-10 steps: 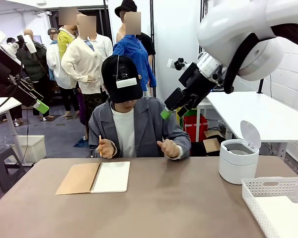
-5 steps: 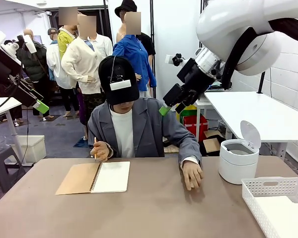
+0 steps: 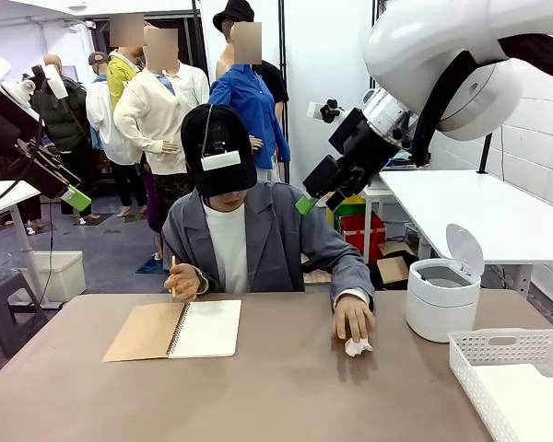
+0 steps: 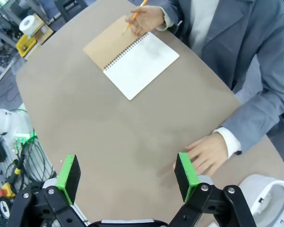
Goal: Sort the paper based on its condition.
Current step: If a person hands you a paper, place it in the Organizing basket , and if it's crumpled, put it in the Trash can.
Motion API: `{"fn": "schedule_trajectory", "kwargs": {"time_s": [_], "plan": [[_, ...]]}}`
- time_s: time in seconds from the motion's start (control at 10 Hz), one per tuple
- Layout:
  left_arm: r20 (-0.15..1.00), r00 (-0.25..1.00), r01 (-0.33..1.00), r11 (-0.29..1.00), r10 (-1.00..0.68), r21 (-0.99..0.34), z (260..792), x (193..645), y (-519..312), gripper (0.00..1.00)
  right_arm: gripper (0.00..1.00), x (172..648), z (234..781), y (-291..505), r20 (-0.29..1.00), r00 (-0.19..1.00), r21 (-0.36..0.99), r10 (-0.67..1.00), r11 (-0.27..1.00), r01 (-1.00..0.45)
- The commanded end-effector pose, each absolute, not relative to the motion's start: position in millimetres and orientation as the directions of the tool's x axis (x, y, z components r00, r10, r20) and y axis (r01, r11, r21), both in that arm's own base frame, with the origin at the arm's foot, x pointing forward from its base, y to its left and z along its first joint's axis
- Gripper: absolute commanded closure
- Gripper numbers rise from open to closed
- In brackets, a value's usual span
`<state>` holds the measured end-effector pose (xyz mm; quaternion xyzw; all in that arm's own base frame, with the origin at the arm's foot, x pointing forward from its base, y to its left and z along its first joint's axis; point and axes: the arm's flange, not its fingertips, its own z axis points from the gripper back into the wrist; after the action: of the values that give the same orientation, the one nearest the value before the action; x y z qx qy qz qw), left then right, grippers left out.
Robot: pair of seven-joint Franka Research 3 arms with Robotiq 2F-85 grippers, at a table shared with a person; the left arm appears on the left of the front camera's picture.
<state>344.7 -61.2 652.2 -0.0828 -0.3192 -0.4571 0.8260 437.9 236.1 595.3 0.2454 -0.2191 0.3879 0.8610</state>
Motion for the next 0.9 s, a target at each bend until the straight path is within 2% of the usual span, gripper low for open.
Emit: {"fn": "schedule_trajectory", "kwargs": {"time_s": [0.0,0.5,0.8], "plan": [[0.604,0.379,0.808,0.569,-0.701,0.153,652.2,344.4,-60.4,0.0,0.0,439.4,594.2,237.6,0.571,0.606,0.252,0.554,0.584,-0.772],[0.604,0.379,0.808,0.569,-0.701,0.153,652.2,344.4,-60.4,0.0,0.0,437.8,595.3,236.2,0.568,0.603,0.253,0.561,0.579,-0.776],[0.604,0.379,0.808,0.569,-0.701,0.153,652.2,344.4,-60.4,0.0,0.0,463.5,568.3,240.3,0.408,0.637,0.194,0.654,0.619,-0.761]]}}
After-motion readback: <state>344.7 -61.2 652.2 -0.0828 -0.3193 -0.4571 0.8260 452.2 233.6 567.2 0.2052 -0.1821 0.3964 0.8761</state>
